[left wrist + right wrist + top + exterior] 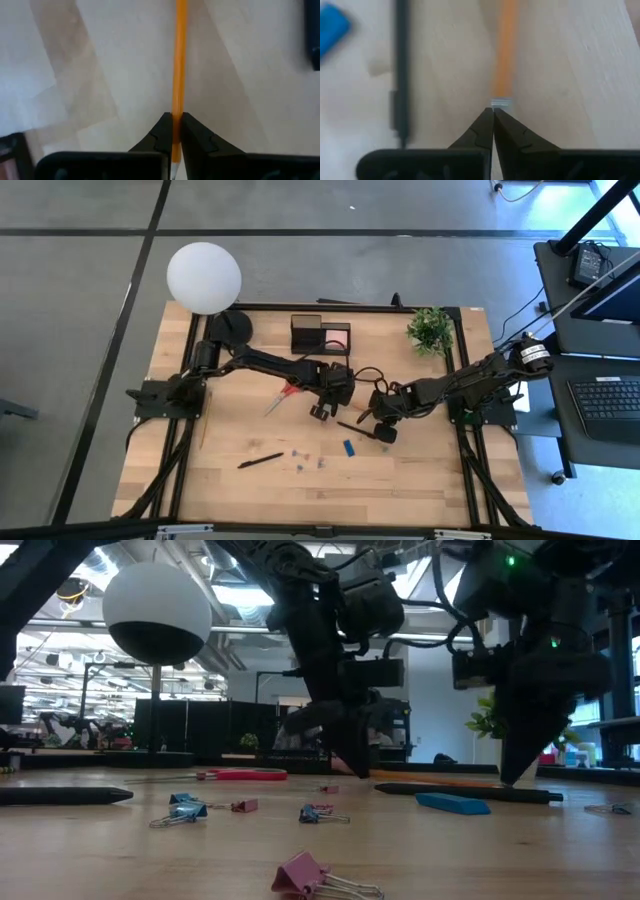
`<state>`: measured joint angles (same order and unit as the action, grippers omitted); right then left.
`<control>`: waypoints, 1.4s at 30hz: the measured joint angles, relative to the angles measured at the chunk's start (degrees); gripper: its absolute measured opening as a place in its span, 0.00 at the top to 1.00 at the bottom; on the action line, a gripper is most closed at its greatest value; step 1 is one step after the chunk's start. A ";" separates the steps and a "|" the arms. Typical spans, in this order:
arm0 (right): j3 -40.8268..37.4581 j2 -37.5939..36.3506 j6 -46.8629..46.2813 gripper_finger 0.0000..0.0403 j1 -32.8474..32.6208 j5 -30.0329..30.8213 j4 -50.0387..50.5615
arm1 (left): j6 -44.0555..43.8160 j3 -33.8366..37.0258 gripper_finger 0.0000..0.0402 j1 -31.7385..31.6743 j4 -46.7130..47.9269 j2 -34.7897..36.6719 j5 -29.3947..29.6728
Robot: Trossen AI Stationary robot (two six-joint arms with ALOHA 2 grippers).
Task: Pick and place office supplies into organizer
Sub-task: Put the orange pencil into the black desk organizer
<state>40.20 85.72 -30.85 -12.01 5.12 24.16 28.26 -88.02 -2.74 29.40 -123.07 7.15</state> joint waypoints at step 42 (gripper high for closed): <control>8.20 -28.28 24.09 0.52 1.43 34.22 -13.55 | -16.74 17.14 0.97 -21.18 -20.45 38.21 -25.29</control>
<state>48.40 57.44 -6.76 -10.58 39.34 10.61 11.52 -70.88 -23.92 8.94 -84.85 -18.14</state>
